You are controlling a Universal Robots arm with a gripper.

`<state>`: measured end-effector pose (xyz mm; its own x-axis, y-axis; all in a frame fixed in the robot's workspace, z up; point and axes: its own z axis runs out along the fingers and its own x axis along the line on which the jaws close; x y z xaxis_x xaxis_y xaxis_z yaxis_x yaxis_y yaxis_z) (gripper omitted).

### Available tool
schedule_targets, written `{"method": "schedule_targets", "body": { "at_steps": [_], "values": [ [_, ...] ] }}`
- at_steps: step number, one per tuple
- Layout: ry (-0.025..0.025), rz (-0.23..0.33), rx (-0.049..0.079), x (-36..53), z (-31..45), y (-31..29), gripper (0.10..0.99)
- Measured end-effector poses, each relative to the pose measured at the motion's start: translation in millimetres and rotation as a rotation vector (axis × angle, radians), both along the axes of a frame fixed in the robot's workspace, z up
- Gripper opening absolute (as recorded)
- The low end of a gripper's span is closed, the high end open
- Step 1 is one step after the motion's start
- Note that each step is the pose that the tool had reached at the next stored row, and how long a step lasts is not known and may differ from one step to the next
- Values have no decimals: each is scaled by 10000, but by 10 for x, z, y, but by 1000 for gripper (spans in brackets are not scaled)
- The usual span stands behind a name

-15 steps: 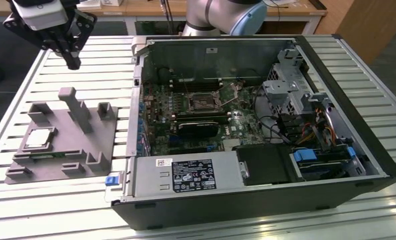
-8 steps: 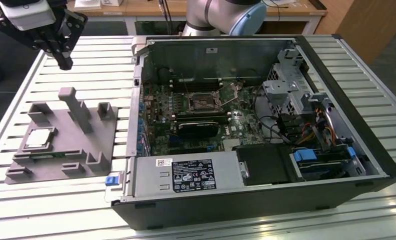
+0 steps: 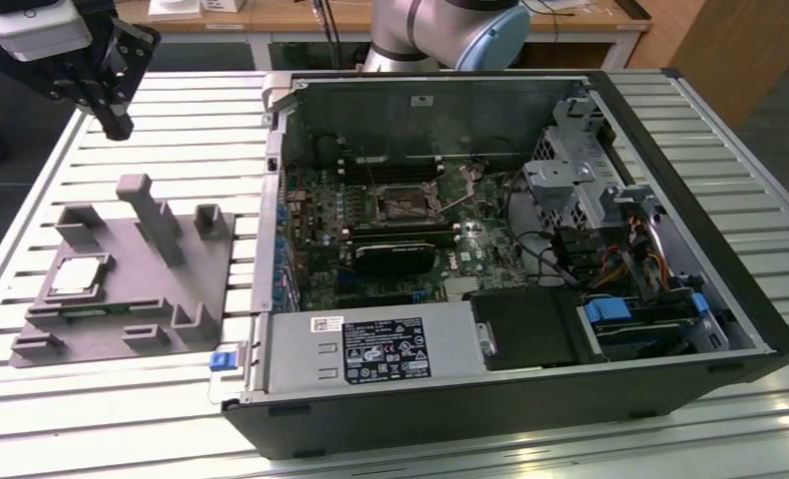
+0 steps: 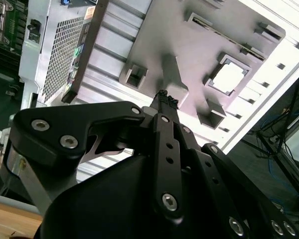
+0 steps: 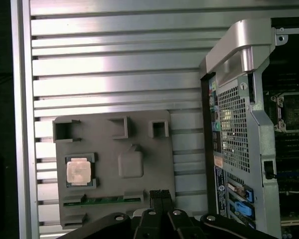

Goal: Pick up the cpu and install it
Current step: 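Reach for the cpu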

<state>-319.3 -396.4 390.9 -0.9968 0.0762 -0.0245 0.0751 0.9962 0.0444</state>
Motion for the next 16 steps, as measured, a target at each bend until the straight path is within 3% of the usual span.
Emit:
{"method": "schedule_targets", "body": {
  "at_steps": [11, 12, 13, 16],
  "values": [
    [0, 0, 0, -137, -2, 0, 106],
    [0, 0, 0, -208, -4, 0, 106],
    [0, 0, 0, -356, -6, 0, 106],
    [1, 0, -1, -388, -6, 0, 106]
  ]
}}
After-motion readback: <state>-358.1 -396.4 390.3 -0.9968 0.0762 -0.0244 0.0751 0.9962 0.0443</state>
